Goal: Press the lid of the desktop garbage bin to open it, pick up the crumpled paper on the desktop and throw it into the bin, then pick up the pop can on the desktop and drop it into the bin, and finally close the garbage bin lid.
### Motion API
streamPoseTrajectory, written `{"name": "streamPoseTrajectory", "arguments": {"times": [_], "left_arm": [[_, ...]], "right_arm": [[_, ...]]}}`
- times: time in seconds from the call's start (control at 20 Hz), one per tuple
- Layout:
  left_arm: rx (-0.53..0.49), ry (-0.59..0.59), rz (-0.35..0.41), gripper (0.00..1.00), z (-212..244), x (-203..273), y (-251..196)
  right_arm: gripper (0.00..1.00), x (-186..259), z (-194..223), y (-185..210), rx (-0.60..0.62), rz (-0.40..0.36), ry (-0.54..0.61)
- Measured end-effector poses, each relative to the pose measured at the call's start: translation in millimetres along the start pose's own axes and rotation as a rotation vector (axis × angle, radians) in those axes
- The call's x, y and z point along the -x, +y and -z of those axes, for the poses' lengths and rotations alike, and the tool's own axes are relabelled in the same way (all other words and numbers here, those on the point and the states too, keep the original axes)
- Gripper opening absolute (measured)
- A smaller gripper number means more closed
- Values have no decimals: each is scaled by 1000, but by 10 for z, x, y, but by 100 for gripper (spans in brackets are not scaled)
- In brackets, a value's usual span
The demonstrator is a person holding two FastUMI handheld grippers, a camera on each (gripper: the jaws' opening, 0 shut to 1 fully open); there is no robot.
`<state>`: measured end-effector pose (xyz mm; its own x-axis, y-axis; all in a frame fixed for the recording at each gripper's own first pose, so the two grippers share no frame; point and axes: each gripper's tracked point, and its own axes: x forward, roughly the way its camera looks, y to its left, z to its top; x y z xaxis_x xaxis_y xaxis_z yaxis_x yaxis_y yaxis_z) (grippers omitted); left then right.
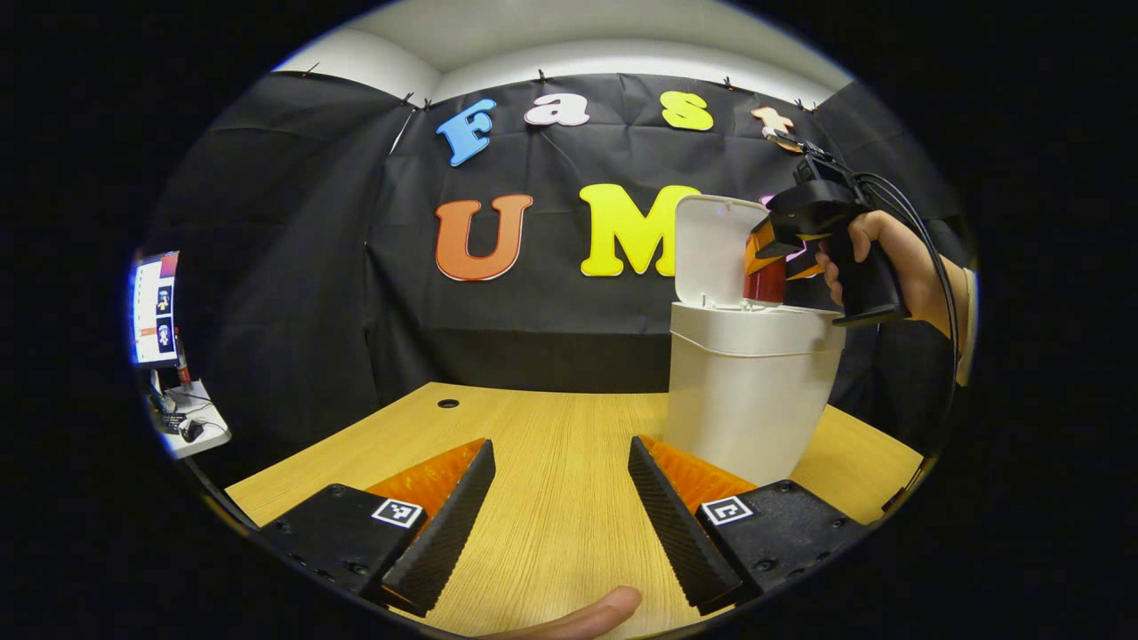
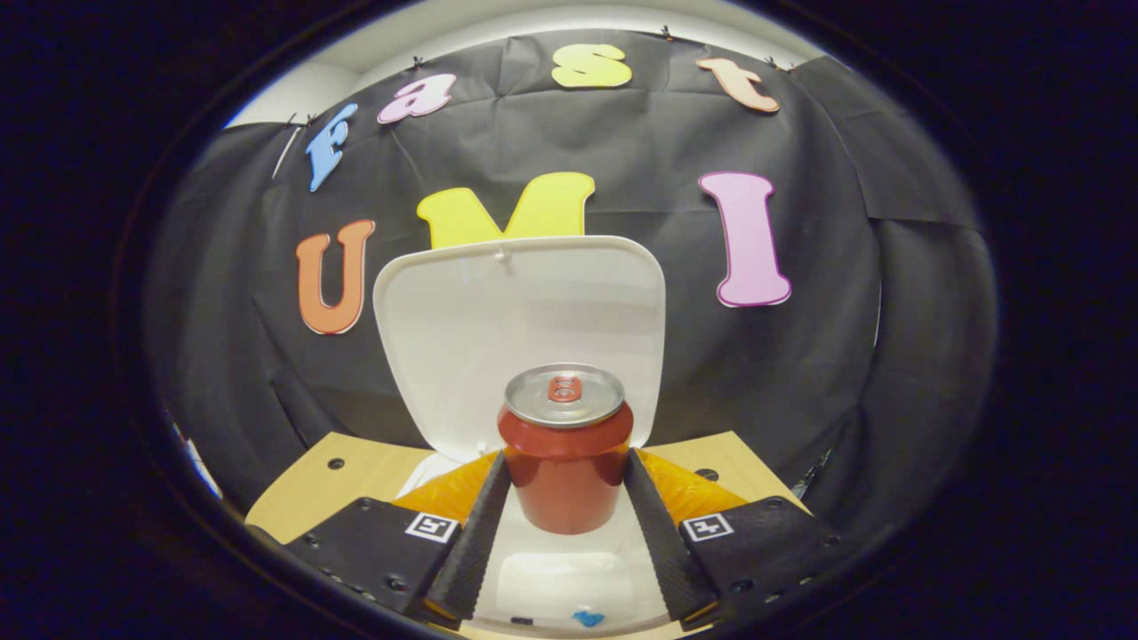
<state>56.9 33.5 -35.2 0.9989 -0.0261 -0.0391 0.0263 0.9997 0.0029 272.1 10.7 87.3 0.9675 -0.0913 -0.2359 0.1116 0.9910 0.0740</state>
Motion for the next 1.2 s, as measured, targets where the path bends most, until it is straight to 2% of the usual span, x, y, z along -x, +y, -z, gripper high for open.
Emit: {"name": "streamPoseTrajectory", "arguments": {"times": [0.2, 0.3, 0.7, 0.95, 1.2], "left_arm": [[5, 3, -1, 98, 9, 2, 3], [-12, 0, -2, 98, 4, -10, -20], [-53, -2, 33, 98, 23, -5, -166], [-59, 6, 36, 98, 59, -27, -195], [-59, 9, 31, 98, 53, -29, -184]], "right_arm": [[77, 42, 24, 126, 20, -26, 9], [78, 44, 51, 116, 34, 0, 10], [80, 104, 56, 268, -10, -53, 27], [77, 242, -217, 235, 22, -70, -52], [82, 565, -761, 278, 69, -121, -243]]}}
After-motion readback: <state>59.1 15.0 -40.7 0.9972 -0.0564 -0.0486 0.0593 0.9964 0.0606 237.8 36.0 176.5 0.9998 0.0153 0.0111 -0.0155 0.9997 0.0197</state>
